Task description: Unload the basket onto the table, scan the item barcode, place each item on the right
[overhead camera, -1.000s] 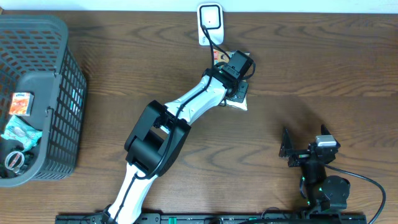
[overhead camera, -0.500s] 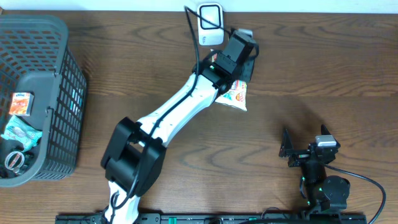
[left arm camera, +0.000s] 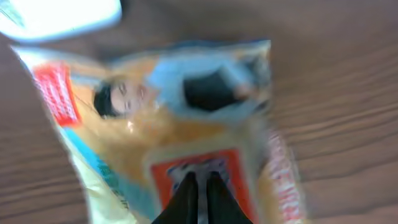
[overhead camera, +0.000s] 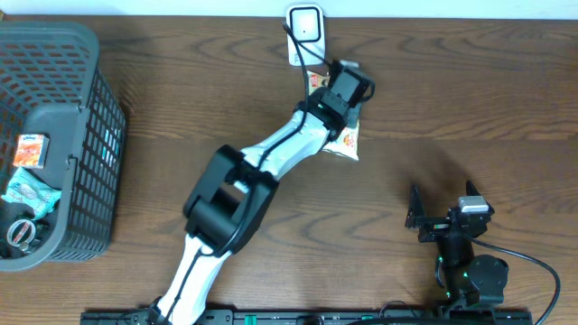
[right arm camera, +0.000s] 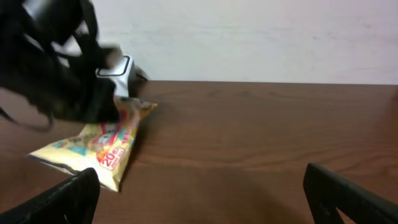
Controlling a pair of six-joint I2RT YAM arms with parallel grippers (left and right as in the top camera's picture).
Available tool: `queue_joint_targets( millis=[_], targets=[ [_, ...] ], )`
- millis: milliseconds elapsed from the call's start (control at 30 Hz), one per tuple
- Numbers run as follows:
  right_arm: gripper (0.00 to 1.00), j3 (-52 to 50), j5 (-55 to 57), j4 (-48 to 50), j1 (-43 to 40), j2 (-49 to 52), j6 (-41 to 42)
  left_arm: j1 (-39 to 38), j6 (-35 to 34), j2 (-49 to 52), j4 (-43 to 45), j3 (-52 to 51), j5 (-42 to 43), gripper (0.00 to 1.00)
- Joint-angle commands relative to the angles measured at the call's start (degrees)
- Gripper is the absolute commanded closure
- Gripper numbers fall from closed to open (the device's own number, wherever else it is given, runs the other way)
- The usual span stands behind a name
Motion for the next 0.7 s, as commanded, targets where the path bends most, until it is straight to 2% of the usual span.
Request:
queue_joint_targets(
  millis=[0,167,400,567,667],
  targets=[
    [0.01,-0.04,0.04,-0.24,0.46,-0.31,-0.46,0.46,-0.04,1.57,-0.44,-0.13,-1.40,0.92],
    [0.01,-0.04,0.04,-0.24,0.46,-0.31,-0.46,0.68,-0.04,-1.77,-2.91,-0.11,-1.40,0.93],
    [0.01,-0.04,0.04,-0.24,0.46,-0.31,-0.46,1.07,0.22,-13.70,-6.67,-0.11,-1.64,0.92],
    [0.01,-0.04,0.04,-0.24,0.46,-0.31,-0.46,3.04,6.25,-22.77,-9.86,-0.11,-1.62,0.92],
    [0.01,-0.04,0.04,-0.24,0.46,-0.31,-0.46,5.46,7.02,-28.33,-13.11,-0.11,-1.60,0.91]
  ],
)
